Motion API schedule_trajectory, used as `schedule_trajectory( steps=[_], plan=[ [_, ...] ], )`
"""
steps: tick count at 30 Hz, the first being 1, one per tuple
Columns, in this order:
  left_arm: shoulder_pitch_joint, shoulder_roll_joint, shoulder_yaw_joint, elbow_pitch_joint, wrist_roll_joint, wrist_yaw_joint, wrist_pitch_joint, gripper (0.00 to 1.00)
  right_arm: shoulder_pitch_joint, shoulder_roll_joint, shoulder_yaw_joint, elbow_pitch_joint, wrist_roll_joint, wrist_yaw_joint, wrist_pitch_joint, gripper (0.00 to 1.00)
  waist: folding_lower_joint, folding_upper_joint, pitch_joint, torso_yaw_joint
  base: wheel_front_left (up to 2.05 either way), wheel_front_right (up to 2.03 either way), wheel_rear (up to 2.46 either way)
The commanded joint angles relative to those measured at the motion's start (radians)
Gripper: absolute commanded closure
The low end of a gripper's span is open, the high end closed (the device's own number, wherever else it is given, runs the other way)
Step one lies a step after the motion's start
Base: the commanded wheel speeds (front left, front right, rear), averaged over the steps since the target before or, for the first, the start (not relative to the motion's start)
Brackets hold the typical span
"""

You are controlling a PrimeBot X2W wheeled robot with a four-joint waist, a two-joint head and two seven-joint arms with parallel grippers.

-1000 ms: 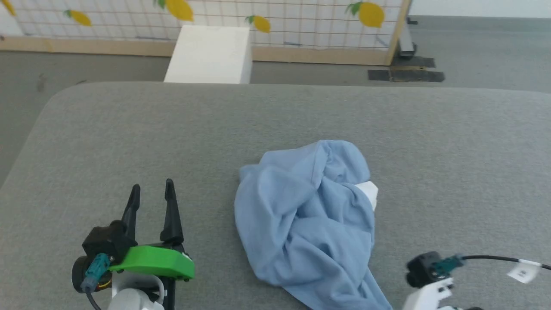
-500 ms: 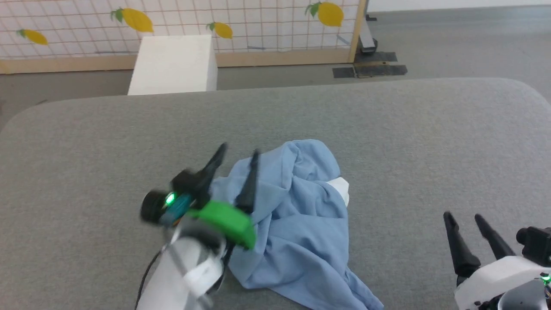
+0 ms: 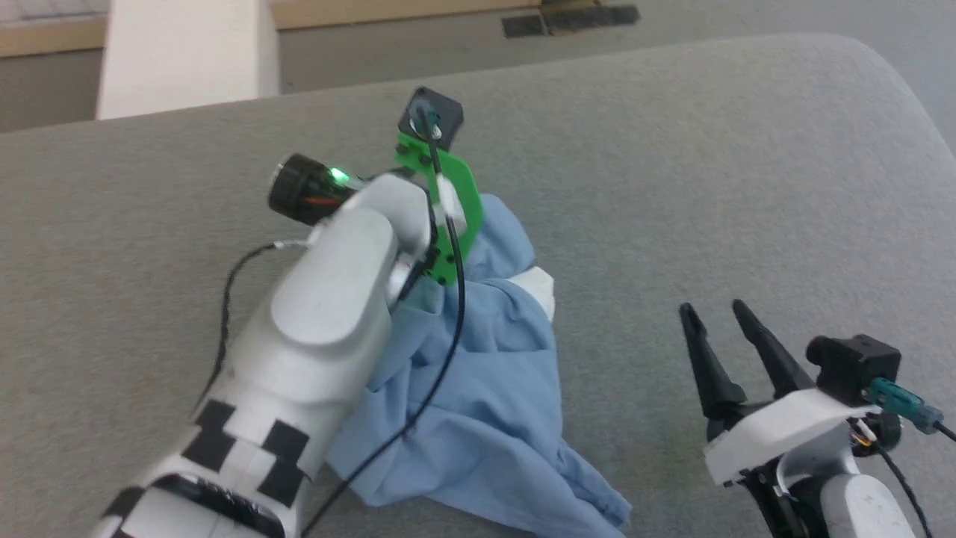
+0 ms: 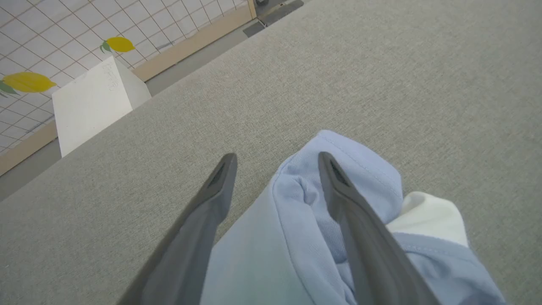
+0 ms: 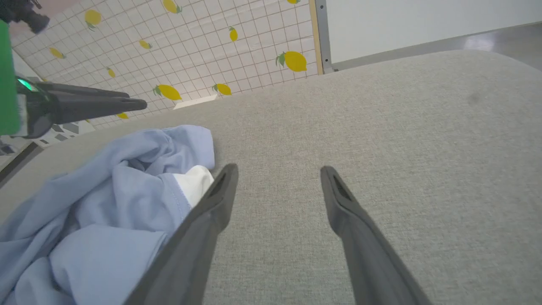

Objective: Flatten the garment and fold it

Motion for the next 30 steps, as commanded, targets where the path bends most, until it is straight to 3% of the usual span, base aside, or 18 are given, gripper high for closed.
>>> schedule_trajectory(
  steps=[1, 11, 12, 13, 14, 17, 25, 30],
  plan=[
    [-0.037, 0.008, -0.001, 0.030, 0.011, -0.006, 0.038, 0.00, -0.025, 0.001, 0.015, 0.008, 0.012, -0.002, -0.013, 0.00, 0.0000, -0.0001, 0.104, -0.109, 0.00, 0.00, 0.00],
    [-0.126, 0.027, -0.020, 0.212, -0.006, -0.028, 0.302, 0.00, -0.075, 0.001, 0.043, 0.042, 0.002, -0.002, -0.084, 0.00, 0.0000, -0.0001, 0.135, -0.169, 0.00, 0.00, 0.00],
    [-0.120, 0.027, -0.023, 0.229, -0.011, -0.030, 0.339, 0.24, -0.077, 0.001, 0.044, 0.042, 0.001, -0.002, -0.089, 0.00, 0.0000, -0.0001, 0.134, -0.169, 0.00, 0.00, 0.00],
    [-0.115, 0.027, -0.025, 0.238, -0.017, -0.035, 0.365, 0.75, -0.077, 0.001, 0.043, 0.043, 0.001, -0.002, -0.091, 0.00, 0.0000, -0.0001, 0.132, -0.167, 0.00, 0.00, 0.00],
    [-0.110, 0.025, -0.028, 0.242, -0.025, -0.044, 0.387, 1.00, -0.077, 0.001, 0.039, 0.045, 0.000, -0.002, -0.093, 0.00, 0.0000, -0.0001, 0.129, -0.161, 0.00, 0.00, 0.00],
    [-0.108, 0.022, -0.030, 0.203, -0.040, -0.061, 0.339, 1.00, -0.073, 0.001, 0.030, 0.047, -0.002, -0.002, -0.094, 0.00, 0.0000, -0.0001, 0.117, -0.134, 0.00, 0.00, 0.00],
    [-0.112, 0.005, 0.073, 0.011, -0.147, -0.070, -0.148, 1.00, -0.061, 0.001, 0.002, 0.036, -0.033, -0.002, -0.061, 0.00, 0.0000, -0.0001, 0.013, -0.008, 0.00, 0.00, 0.00],
    [-0.076, 0.007, 0.131, -0.064, -0.196, -0.048, -0.312, 1.00, -0.036, 0.001, -0.014, 0.012, -0.043, -0.002, -0.029, 0.00, 0.0000, -0.0001, -0.069, 0.071, 0.00, 0.00, 0.00]
  ],
)
